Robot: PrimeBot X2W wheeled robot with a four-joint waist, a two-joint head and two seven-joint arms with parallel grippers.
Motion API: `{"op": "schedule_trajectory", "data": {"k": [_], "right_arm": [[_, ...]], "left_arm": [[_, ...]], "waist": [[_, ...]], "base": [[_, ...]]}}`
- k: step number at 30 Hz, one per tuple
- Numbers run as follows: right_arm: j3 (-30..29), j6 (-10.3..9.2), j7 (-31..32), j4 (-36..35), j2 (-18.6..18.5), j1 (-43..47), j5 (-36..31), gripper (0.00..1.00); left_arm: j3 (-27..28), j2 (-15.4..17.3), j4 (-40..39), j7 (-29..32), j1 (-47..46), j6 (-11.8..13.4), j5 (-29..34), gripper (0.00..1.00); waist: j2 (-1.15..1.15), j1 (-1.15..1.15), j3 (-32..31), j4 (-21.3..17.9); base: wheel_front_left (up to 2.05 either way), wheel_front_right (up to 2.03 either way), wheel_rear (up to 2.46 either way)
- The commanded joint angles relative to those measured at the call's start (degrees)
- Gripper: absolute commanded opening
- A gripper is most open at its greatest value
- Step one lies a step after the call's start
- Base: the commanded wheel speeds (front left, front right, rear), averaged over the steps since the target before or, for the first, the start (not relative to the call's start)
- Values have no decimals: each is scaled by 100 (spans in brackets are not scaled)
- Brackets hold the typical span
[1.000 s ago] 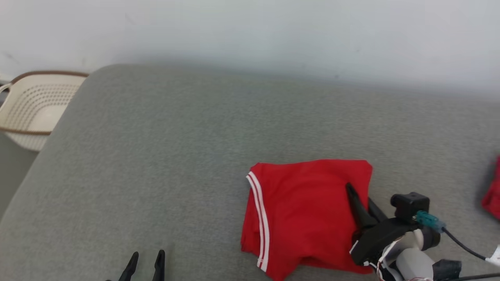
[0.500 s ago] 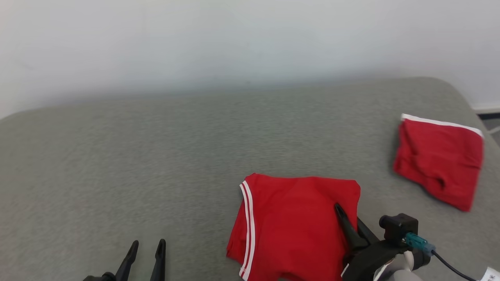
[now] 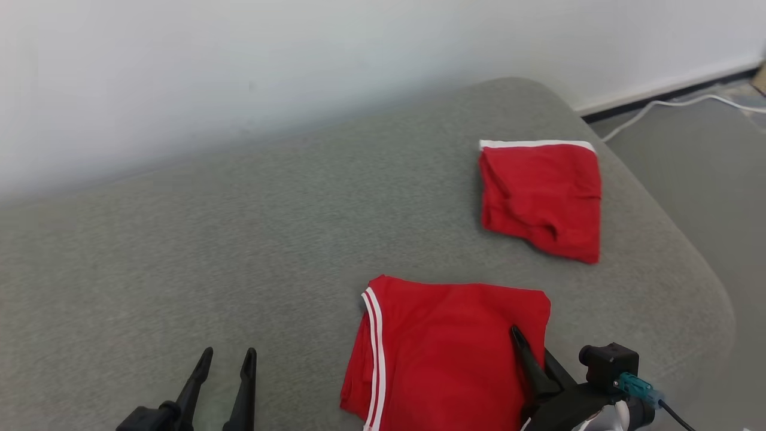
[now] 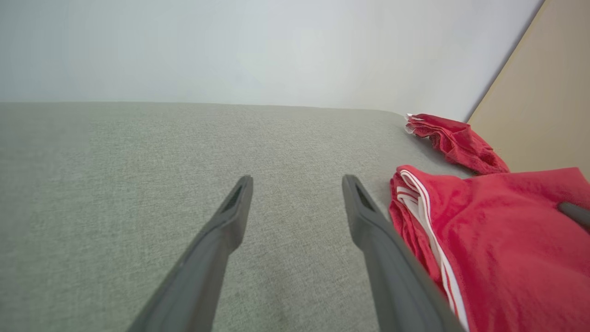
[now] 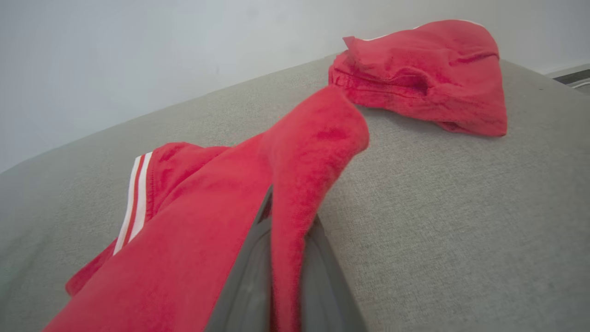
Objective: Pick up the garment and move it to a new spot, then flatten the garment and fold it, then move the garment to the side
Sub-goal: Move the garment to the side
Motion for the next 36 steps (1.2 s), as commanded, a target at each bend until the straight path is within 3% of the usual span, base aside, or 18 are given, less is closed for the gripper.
{"op": "schedule_trajectory", "data": {"k": [1,9,17,25,36], "right_arm": [[-6,-6,-24,-18,17,60,-35,0],[1,-6,-25,20,-73,-232,-289,0],[-9,-6,-24,289,-363,-1381,-762,0],[-377,-6,-16,874,-710,-2383,-973,0],[-1411,-6,-20,2177,-1338,-3247,-1536,0]], "left_arm": [[8,5,-18,-3,-75,-2,56,100],[-123,7,-71,-3,-100,-56,136,100],[-120,6,-37,-3,-117,-106,233,100],[-196,4,2,-3,-240,-100,136,100],[-229,5,-46,-3,-398,-111,276,100]], "waist": [[0,0,143,-312],[0,0,241,-192],[0,0,383,179],[0,0,575,610],[0,0,873,1085]], "base": [[0,0,0],[0,0,0],[0,0,0],[0,0,0],[0,0,0]]}}
